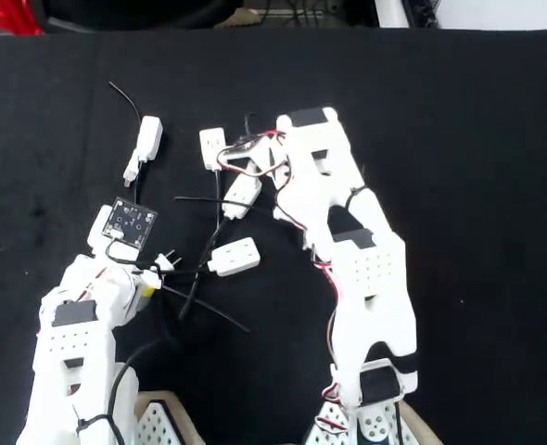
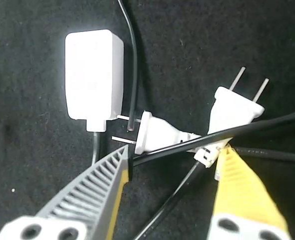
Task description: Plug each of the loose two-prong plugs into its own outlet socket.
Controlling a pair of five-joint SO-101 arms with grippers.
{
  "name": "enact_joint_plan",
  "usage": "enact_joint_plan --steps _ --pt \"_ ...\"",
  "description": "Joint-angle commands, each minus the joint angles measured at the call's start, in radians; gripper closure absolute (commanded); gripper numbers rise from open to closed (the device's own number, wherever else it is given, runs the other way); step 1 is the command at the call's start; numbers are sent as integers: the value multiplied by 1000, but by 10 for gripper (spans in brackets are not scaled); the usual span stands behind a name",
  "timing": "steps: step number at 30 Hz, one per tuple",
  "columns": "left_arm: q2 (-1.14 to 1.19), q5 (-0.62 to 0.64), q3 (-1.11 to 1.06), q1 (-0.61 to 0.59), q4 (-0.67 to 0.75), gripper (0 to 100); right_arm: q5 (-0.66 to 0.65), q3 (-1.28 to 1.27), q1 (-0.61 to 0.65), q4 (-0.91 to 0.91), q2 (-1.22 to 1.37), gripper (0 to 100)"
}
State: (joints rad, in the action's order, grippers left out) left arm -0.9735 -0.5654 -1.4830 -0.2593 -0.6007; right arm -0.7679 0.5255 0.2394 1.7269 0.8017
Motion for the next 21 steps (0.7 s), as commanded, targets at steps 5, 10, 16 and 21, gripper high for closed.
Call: enact_joint_plan --steps 5,10,16,21 --pt "-8 -5 4 8 0 729 77 67 48 40 -116 988" --pt "-8 -2 5 8 0 729 97 -65 81 34 -341 987" --pt "-8 0 5 10 2 729 163 -378 140 -149 -714 987" --pt "-8 44 -22 10 72 730 273 -773 227 -499 -1036 987"
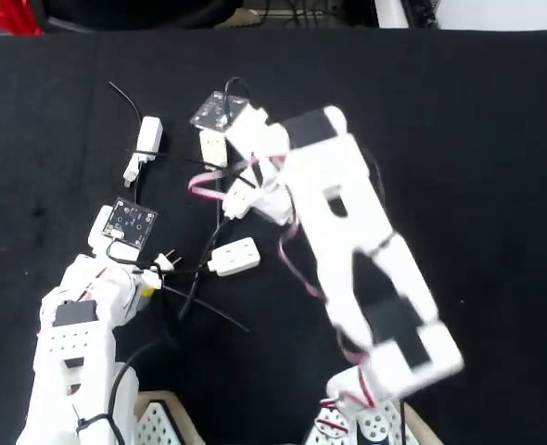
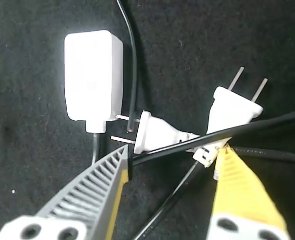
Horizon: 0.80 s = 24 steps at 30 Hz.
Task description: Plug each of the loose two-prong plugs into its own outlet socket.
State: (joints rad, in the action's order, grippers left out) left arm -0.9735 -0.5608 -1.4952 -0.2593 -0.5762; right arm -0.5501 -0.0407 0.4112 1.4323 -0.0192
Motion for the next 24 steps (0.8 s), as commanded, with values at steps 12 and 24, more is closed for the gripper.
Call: enact_joint_plan --steps 12,24 --pt "-8 83 -15 15 84 730 354 -958 144 -1080 -634 987" --pt "-250 152 -31 229 41 888 651 -1020 29 -1117 -657 987"
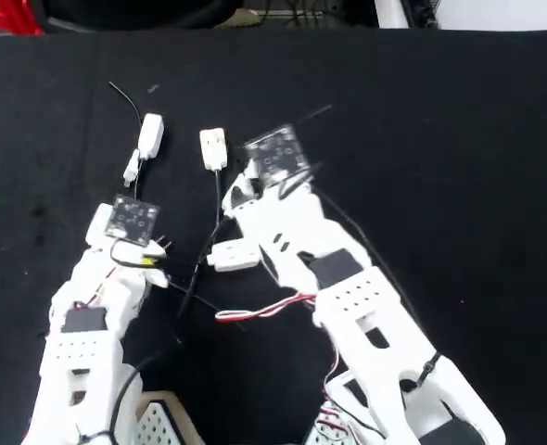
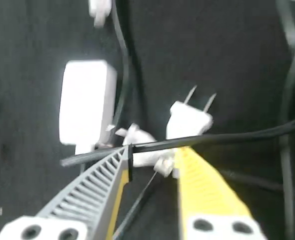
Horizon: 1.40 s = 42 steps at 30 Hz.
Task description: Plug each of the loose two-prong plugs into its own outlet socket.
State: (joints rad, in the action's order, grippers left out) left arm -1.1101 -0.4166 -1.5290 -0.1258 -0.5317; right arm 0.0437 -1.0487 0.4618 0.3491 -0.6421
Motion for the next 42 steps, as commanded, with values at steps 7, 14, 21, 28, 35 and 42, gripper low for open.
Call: enact_joint_plan --steps 7,14,21,28,35,42 --pt "-560 14 -59 314 -8 916 169 -36 -69 -32 -90 987" --pt "-661 9 -105 183 -107 916 184 -148 -75 -34 -326 987" --pt "-654 14 -65 -18 -253 745 184 -191 -40 -26 -435 987" --pt "-654 241 77 209 -310 755 247 -151 28 -29 -443 987" --pt "-655 388 88 317 -305 709 453 -131 115 -35 -444 987" --pt "-655 446 61 320 -302 707 408 -242 269 -26 -599 987"
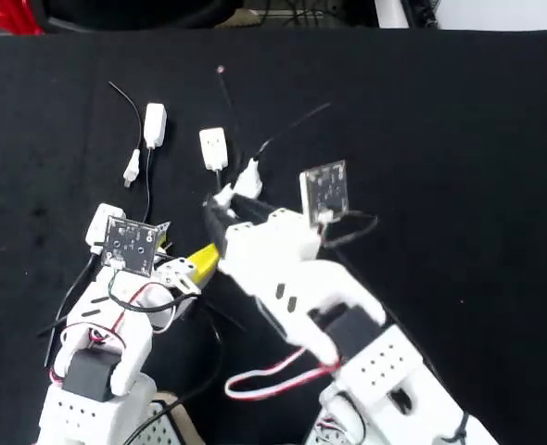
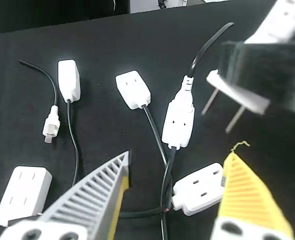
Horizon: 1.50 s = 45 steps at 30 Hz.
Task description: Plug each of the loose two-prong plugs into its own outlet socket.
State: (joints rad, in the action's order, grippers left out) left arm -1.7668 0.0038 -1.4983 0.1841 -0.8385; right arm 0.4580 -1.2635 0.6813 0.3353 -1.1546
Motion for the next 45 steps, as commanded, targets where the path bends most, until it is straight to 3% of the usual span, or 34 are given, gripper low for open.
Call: enact_joint_plan --steps 1,7,14,17,19,24,29,34,45 --pt "2 35 31 10 6 707 -8 -51 64 -12 -122 987" --pt "-61 61 22 -15 6 707 -5 -101 114 123 -257 987" --pt "-57 52 -64 -107 115 707 -11 -4 107 262 -239 987" --pt "-57 32 -88 -107 100 707 -31 22 61 264 -202 987" --pt "-57 -44 -87 -96 43 707 -63 56 -5 267 -162 987" --pt "-57 -321 -99 -125 -129 711 -114 197 -123 345 53 988" --pt "-57 -514 -137 -277 -236 711 -117 398 -127 529 372 988" --pt "-57 -529 -191 -372 -238 711 -118 541 -160 600 671 988" --pt "-55 -531 -200 -383 -238 711 -87 647 -198 582 974 988"
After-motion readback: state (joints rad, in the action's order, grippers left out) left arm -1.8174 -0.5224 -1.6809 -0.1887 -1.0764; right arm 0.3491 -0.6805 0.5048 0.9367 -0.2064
